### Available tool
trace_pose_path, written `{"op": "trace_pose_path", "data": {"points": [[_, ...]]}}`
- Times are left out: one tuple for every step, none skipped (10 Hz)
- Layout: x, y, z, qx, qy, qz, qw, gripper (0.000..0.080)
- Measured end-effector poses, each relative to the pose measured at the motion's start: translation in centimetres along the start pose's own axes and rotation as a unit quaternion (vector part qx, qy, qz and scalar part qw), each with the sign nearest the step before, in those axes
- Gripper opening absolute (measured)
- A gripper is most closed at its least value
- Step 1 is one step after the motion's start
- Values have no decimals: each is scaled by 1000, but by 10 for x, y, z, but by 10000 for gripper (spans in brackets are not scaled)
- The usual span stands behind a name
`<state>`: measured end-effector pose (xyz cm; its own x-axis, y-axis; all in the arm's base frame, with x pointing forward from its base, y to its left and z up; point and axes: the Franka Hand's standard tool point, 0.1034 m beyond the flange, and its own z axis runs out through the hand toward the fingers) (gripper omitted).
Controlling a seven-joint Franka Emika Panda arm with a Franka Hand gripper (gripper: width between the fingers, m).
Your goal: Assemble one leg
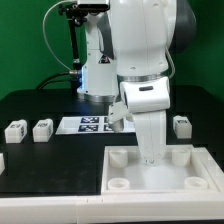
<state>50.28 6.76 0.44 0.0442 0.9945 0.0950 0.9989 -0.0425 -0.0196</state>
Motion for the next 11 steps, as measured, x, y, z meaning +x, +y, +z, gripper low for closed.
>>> {"op": "trace_pose_path", "data": {"points": [[0, 0, 0, 0, 0, 0, 1000, 526], [0, 0, 0, -1, 0, 0, 1000, 526], [0, 0, -1, -1, 0, 0, 1000, 623], [0, 1, -1, -1, 0, 0, 1000, 644], [0, 1, -1, -1, 0, 0, 1000, 644], [0, 1, -1, -1, 0, 0, 1000, 648], [0, 1, -1, -1, 0, 0, 1000, 648], [0, 1, -1, -1, 0, 2, 1000, 649], [0, -3, -9, -7, -2, 29, 1000, 649], [2, -10, -22, -12, -6, 66, 998, 649], [7, -19, -31, -13, -9, 108, 994, 649]]}}
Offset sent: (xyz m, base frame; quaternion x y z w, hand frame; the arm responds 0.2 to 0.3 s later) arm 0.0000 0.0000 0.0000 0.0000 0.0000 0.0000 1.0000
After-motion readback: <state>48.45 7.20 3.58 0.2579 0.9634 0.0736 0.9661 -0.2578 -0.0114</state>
